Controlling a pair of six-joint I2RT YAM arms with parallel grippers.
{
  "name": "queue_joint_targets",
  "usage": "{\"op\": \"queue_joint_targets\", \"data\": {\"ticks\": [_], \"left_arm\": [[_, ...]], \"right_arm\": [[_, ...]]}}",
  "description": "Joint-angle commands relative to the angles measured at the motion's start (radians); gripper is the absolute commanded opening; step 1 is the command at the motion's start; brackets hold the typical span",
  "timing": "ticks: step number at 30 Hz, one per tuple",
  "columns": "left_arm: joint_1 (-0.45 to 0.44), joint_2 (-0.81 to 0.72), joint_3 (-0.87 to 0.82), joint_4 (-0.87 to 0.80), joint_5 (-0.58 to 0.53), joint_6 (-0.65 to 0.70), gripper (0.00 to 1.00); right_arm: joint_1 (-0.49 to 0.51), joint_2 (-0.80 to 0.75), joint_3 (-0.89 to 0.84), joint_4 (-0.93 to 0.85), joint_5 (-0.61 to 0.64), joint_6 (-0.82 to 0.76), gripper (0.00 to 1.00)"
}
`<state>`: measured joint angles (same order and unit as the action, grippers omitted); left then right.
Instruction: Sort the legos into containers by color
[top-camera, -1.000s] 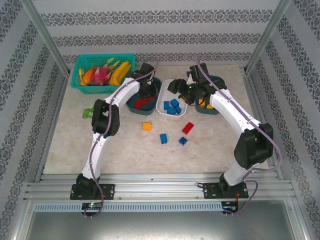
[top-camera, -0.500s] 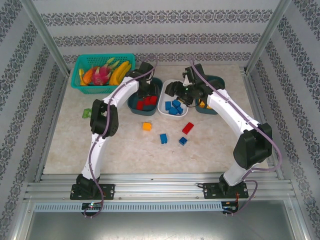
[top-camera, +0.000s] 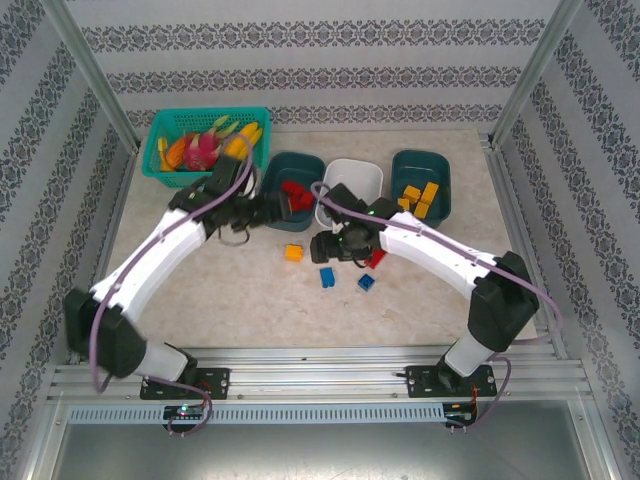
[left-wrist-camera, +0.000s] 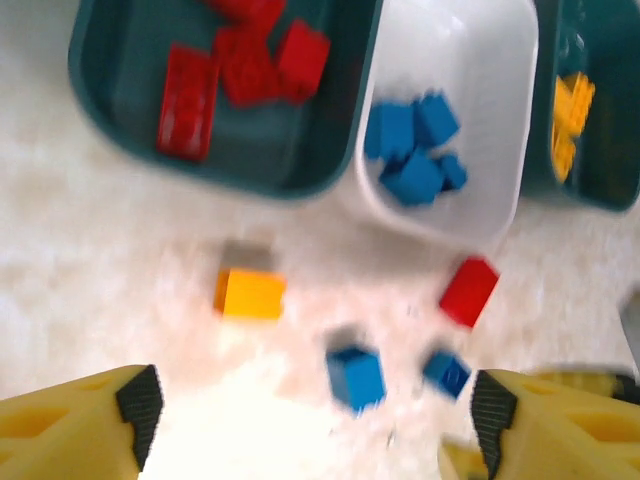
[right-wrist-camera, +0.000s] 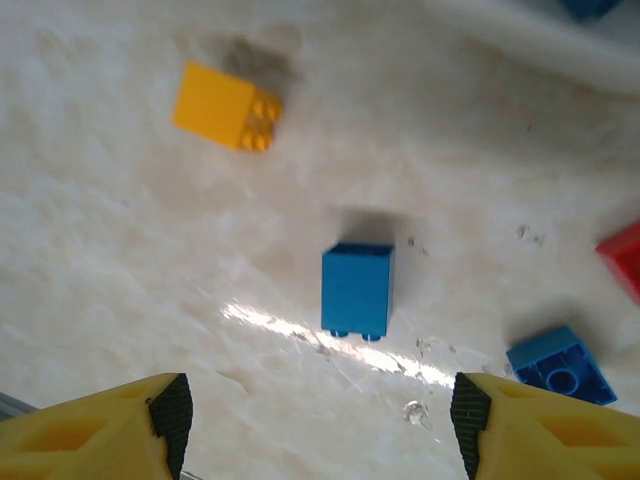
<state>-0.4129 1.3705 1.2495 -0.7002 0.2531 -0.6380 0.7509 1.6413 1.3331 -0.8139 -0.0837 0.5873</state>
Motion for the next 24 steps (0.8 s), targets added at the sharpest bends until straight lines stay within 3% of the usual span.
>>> {"op": "queue_joint_targets", "data": {"ticks": [1, 4, 9, 24], "left_arm": [[-0.019, -0.160, -0.202, 0.053, 0.076, -0.072, 0.88], [-0.022, -0.328, -0.343, 0.023, 0.092, -0.099, 0.90], [-0.022, -0.488, -0.418, -0.036, 0.099, -0.118, 0.91], [-0.024, -0.530, -0.430, -0.028, 0.121, -0.132, 0.89]], "right_arm": [[0.047, 0.078, -0.015, -0.031, 0.064, -0.015, 0.72], [0.068, 0.138, -0.022, -0.018, 0.062, -0.002, 0.72], [0.065, 0.201, -0.025, 0.006, 0.083, 0.006, 0.70], [0.052, 0.348, 0.064, 0.018, 0.108, -0.023, 0.37]]}}
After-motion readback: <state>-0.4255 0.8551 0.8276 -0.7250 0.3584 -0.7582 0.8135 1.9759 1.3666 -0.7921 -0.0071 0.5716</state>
